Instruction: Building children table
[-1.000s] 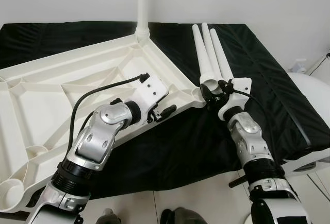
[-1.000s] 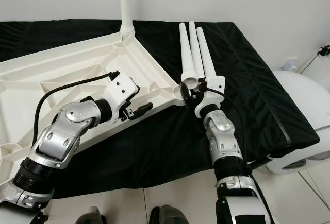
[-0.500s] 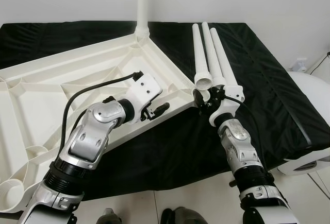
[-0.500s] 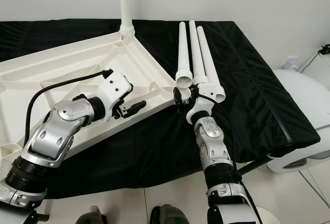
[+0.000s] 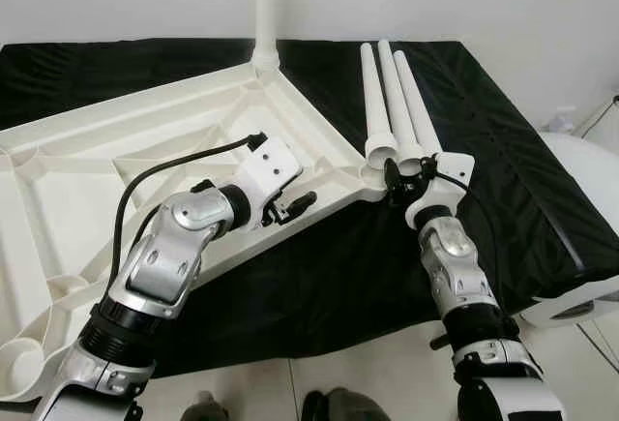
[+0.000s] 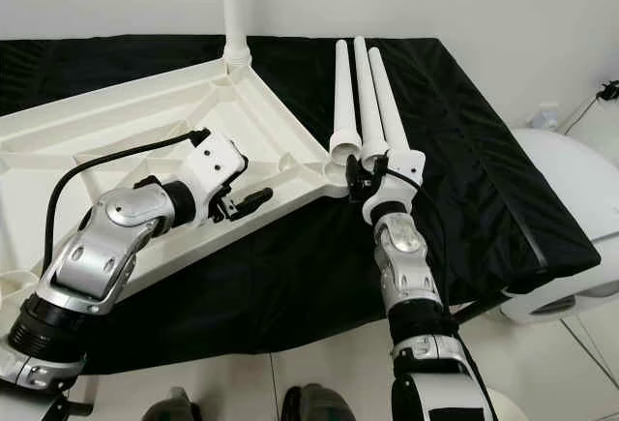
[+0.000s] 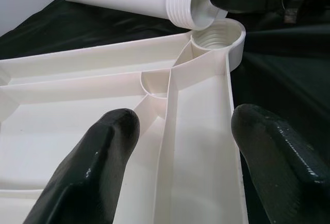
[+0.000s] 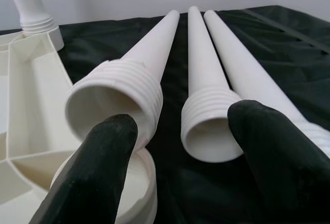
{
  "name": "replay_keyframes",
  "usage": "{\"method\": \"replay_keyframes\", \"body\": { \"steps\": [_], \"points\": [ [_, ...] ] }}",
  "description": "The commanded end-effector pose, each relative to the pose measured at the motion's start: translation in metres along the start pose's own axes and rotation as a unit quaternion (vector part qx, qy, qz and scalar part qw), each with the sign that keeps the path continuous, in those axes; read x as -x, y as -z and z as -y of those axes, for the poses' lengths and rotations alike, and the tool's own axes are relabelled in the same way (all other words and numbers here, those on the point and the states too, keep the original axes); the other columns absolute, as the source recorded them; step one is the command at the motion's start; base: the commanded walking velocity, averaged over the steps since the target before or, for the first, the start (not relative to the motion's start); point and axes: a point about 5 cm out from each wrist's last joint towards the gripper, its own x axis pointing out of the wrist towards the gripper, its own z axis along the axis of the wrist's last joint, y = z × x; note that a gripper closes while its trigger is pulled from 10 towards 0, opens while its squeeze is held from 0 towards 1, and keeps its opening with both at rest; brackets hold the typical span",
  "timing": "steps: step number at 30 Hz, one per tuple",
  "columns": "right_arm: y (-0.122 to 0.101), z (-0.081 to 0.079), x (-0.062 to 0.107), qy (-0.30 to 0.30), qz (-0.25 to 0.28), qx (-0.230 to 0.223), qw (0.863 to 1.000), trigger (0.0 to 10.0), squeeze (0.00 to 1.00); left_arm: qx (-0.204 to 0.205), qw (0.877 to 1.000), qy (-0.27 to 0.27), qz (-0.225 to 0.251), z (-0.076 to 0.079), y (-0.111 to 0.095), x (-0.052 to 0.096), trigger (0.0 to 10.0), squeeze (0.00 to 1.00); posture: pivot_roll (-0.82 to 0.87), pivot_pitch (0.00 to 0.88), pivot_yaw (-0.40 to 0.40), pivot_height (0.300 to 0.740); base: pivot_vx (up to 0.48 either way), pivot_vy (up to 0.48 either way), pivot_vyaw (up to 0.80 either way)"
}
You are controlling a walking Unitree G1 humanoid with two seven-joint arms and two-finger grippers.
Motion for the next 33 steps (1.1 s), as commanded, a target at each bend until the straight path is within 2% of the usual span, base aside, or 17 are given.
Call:
{"method": "replay_keyframes", "body": {
  "steps": [1, 2, 7, 14, 15, 17, 25, 30, 32, 33],
  "points": [
    [0.003, 0.006, 0.001, 0.012, -0.003, 0.006, 1.000, 10.0, 0.00, -0.004, 1.000, -0.015, 0.000, 0.000, 0.000, 0.001, 10.0, 0.00, 0.01, 0.074, -0.069, 0.740, 0.000, 0.000, 0.00],
    [0.001, 0.005, -0.006, 0.015, -0.002, 0.010, 1.000, 10.0, 0.00, -0.005, 1.000, -0.014, 0.000, 0.000, -0.001, 0.001, 10.0, 0.00, 0.01, 0.075, -0.063, 0.740, 0.000, 0.000, 0.00],
    [-0.001, 0.002, -0.015, 0.015, -0.001, 0.011, 1.000, 10.0, 0.00, -0.007, 1.000, -0.013, -0.001, 0.000, -0.001, 0.000, 10.0, 0.00, 0.02, 0.077, -0.065, 0.740, 0.000, 0.000, 0.00],
    [0.001, -0.004, -0.023, 0.012, -0.014, 0.010, 1.000, 10.0, 0.00, -0.007, 1.000, -0.011, 0.000, 0.004, -0.002, -0.002, 10.0, 0.00, 0.01, 0.087, -0.070, 0.740, 0.000, 0.000, 0.00],
    [0.002, -0.006, -0.025, 0.011, -0.018, 0.009, 1.000, 9.6, 0.00, -0.005, 1.000, -0.011, 0.001, 0.005, -0.003, -0.003, 10.0, 0.00, 0.01, 0.092, -0.074, 0.740, 0.000, 0.000, 0.00],
    [0.004, -0.006, -0.029, 0.023, -0.034, 0.003, 0.999, 0.0, 0.00, -0.004, 1.000, -0.010, 0.001, 0.009, -0.004, -0.009, 10.0, 0.00, 0.01, 0.105, -0.087, 0.740, 0.000, 0.000, 0.00],
    [0.001, -0.006, -0.033, 0.029, -0.030, 0.000, 0.999, 0.0, 0.00, -0.006, 1.000, -0.007, -0.001, 0.015, -0.005, -0.014, 10.0, 0.00, 0.01, 0.115, -0.094, 0.740, 0.000, 0.000, 0.00],
    [-0.006, -0.010, -0.032, 0.007, 0.018, 0.003, 1.000, 0.0, 0.00, 0.001, 0.999, -0.032, 0.004, 0.009, -0.004, -0.017, 10.0, 0.00, 0.01, 0.112, -0.092, 0.740, 0.000, 0.000, 0.00],
    [-0.011, -0.015, -0.029, -0.015, 0.053, -0.004, 0.998, 0.0, 0.00, 0.025, 0.999, -0.042, 0.008, 0.005, -0.005, -0.018, 10.0, 0.00, 0.02, 0.106, -0.081, 0.740, 0.000, 0.000, 0.00],
    [-0.011, -0.015, -0.029, -0.015, 0.053, -0.004, 0.998, 0.0, 0.00, 0.025, 0.999, -0.042, 0.008, 0.005, -0.005, -0.018, 10.0, 0.00, 0.02, 0.106, -0.081, 0.740, 0.000, 0.000, 0.00]
  ]
}}
